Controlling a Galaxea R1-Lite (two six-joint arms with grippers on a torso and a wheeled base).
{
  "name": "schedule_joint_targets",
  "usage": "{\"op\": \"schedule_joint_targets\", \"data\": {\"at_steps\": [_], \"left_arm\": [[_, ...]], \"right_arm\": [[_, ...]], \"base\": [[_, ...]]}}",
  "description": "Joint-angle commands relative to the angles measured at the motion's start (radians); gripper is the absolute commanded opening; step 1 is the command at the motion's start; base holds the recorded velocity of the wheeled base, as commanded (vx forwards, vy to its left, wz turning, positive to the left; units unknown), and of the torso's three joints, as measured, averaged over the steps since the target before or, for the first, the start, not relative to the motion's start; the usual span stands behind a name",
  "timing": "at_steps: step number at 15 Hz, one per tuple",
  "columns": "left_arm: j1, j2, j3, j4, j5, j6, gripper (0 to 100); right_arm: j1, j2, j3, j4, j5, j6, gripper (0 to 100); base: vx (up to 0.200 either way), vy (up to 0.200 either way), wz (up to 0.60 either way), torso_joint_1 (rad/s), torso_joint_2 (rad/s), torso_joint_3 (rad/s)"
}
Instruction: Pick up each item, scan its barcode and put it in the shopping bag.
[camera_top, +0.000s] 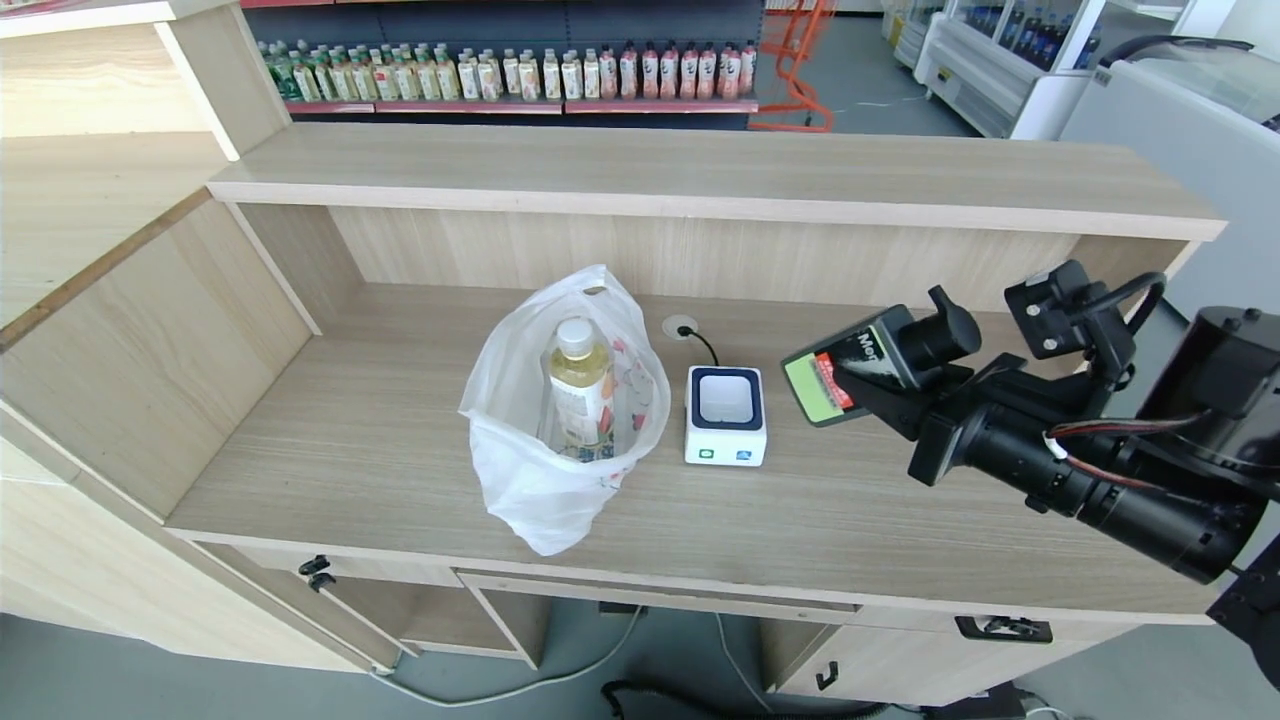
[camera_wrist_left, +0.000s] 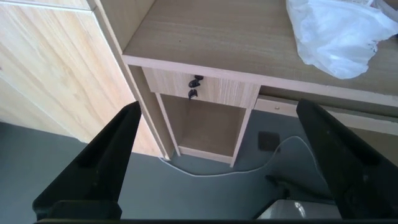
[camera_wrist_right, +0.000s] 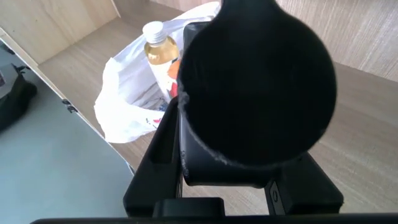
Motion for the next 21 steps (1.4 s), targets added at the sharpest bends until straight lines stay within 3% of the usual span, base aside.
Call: {"op": "schedule_joint_targets", "data": {"at_steps": [1,10,12,18,21], "left_arm": [[0.000,0.000,0.000,0.001,0.000,0.000,100],[0.000,0.001,0.000,-0.001,0.000,-0.003,100],[0.000,0.000,0.000,-0.001,0.000,-0.001,100],[0.000,0.001,0.000,-0.001,0.000,-0.001,100],[0.000,0.001,0.000,-0.001,0.000,-0.001,100]], "right_arm": [[0.000,-0.007,0.001,-0.003,0.000,0.002,0],[-0.065,0.056,-0.039,-0.008,0.000,0.047,0],[-0.065,0.063,-0.068,0.000,0.008,0.078,0],[0.003,0.164,-0.149,0.041,0.011,0.119,0],[0.103,0.249,-0.151,0.044,0.025,0.118,0]], "base": [[0.000,0.000,0.00,0.000,0.00,0.000],[0.000,0.200,0.00,0.007,0.01,-0.002],[0.000,0.000,0.00,0.000,0.00,0.000],[0.000,0.000,0.00,0.000,0.00,0.000],[0.000,0.000,0.00,0.000,0.00,0.000]]}}
